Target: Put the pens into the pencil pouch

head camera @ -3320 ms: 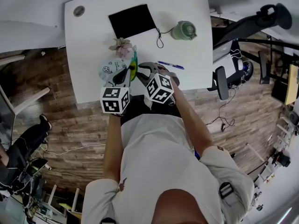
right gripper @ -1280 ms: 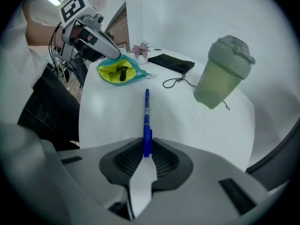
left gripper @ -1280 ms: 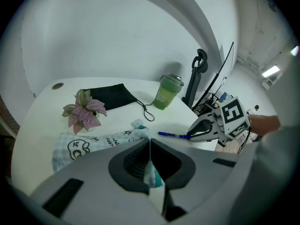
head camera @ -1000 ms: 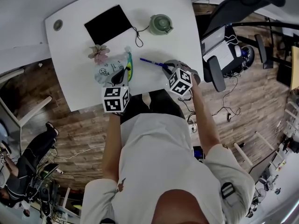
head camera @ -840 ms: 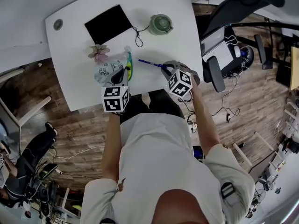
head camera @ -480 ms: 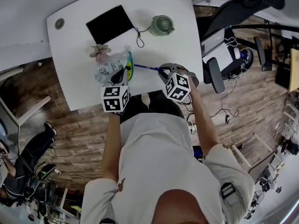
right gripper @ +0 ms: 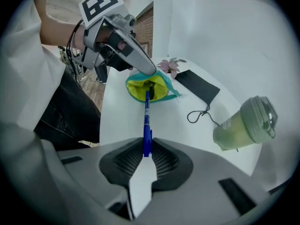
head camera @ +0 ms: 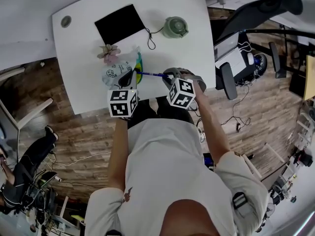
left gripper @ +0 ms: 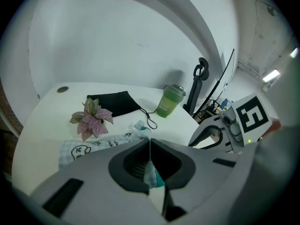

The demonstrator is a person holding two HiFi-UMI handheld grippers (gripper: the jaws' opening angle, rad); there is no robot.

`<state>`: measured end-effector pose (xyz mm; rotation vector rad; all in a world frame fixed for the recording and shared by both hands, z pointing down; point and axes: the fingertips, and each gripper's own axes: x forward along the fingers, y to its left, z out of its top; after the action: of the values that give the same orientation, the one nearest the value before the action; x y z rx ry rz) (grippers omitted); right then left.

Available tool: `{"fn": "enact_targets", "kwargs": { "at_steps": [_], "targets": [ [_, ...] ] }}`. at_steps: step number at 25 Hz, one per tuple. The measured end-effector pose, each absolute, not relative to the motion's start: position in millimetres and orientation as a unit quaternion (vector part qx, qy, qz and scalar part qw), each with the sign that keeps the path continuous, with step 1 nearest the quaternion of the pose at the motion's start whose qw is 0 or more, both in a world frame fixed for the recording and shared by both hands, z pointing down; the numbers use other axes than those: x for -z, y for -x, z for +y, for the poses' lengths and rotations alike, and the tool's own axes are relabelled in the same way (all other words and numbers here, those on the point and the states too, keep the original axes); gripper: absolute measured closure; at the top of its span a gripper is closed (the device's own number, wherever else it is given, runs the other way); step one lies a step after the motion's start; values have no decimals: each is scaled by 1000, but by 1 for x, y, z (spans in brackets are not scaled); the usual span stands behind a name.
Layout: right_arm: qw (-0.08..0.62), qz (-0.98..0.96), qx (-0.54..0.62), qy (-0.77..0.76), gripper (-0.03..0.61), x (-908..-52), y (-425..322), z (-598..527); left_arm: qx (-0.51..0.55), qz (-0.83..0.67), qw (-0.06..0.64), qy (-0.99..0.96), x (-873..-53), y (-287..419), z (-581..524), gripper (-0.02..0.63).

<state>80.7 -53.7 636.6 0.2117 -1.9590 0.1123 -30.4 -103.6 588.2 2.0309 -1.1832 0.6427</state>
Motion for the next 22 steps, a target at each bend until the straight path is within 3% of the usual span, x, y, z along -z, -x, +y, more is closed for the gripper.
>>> {"fn": "enact_targets", "kwargs": {
  "at_steps": [22],
  "targets": [
    [537,-841,-21,-60,518,-626,-6,-69,-212,-452,356,-789,-576,39,-103,609]
  ]
}}
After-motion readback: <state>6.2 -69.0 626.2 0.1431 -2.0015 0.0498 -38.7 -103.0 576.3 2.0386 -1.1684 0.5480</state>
